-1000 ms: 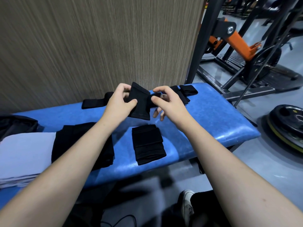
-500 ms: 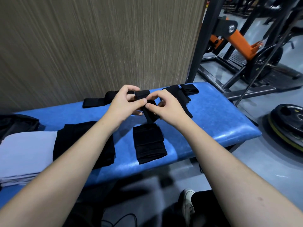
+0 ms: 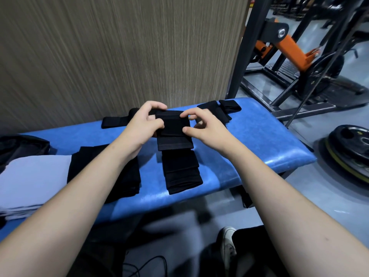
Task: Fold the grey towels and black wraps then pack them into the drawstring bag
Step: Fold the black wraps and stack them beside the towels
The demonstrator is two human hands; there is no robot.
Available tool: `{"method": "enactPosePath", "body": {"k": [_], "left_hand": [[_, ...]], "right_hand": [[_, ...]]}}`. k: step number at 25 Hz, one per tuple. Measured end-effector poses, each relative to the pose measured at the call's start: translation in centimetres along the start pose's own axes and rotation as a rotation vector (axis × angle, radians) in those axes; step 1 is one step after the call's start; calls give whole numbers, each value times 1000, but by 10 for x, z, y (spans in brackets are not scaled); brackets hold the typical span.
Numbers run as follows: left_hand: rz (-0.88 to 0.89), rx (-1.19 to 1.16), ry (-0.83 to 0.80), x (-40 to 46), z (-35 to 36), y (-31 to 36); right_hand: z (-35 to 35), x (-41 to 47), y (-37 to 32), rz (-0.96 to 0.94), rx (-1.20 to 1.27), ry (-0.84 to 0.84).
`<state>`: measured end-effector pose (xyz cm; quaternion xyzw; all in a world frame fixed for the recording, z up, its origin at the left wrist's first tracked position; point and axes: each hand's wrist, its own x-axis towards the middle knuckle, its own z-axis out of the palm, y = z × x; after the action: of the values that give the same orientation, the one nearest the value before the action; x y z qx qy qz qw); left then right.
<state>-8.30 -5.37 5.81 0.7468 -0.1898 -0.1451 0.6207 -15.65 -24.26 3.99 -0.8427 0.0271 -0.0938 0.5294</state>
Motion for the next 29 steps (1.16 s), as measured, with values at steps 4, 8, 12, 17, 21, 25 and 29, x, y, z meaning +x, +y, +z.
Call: {"method": "enactPosePath", "body": {"k": [4, 8, 12, 17, 21, 25, 29], "left_hand": [[-8, 110, -42, -12, 5, 1], [42, 370, -87, -27, 7, -2], [72, 686, -85, -53, 12, -3], [26, 797, -114, -64, 16, -8], [12, 840, -162, -62, 22, -17], [30, 964, -159, -60, 29, -27], [152, 1193, -111, -62, 27, -25]], "right_hand": [[-4, -19, -5, 51, 138, -167], [-4, -34, -9, 77, 164, -158], [-1, -46, -11, 128, 42, -197], [5, -53, -15, 143, -172, -250], [5, -48, -5, 188, -290, -286], [2, -42, 3, 228, -375, -368], [2, -44, 1, 243, -284, -383]]}}
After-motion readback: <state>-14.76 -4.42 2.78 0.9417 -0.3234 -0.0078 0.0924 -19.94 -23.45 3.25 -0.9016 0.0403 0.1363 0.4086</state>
